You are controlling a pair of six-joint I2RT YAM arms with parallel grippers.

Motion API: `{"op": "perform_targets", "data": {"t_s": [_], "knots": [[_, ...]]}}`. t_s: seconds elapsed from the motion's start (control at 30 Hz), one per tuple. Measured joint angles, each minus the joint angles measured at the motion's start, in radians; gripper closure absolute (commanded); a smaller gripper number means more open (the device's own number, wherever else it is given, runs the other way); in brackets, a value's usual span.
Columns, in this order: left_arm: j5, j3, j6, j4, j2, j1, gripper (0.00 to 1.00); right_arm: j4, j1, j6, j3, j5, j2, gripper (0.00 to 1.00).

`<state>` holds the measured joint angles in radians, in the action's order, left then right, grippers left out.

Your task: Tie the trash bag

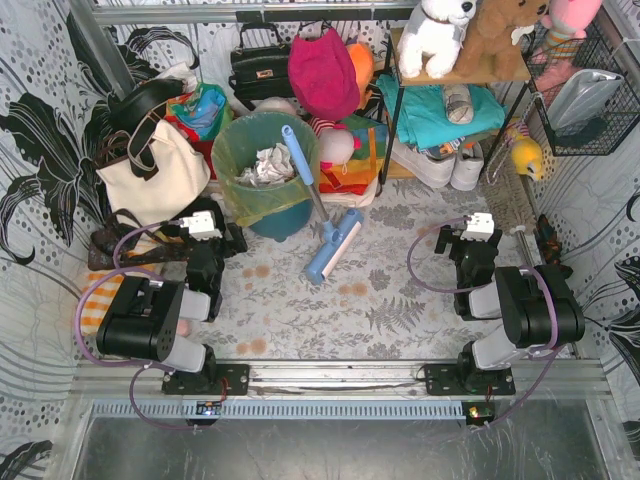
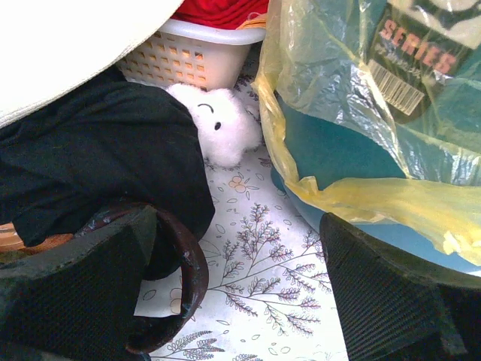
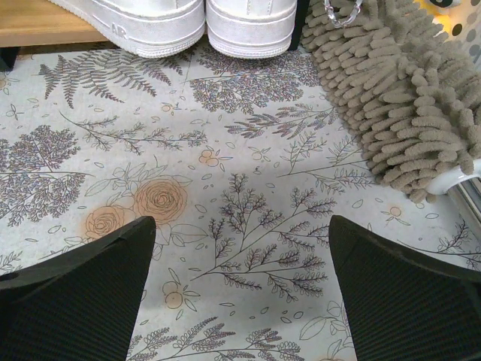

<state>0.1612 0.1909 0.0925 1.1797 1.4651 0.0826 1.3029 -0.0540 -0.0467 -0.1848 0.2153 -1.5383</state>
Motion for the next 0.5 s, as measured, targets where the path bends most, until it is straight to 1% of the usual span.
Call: {"op": "perform_targets", "data": {"t_s": [0.5], "knots": [[-0.005, 0.002, 0.000, -0.009, 0.000, 0.000, 0.02, 0.000, 0.000, 0.000, 0.000, 0.000, 0.000, 0.03]]}}
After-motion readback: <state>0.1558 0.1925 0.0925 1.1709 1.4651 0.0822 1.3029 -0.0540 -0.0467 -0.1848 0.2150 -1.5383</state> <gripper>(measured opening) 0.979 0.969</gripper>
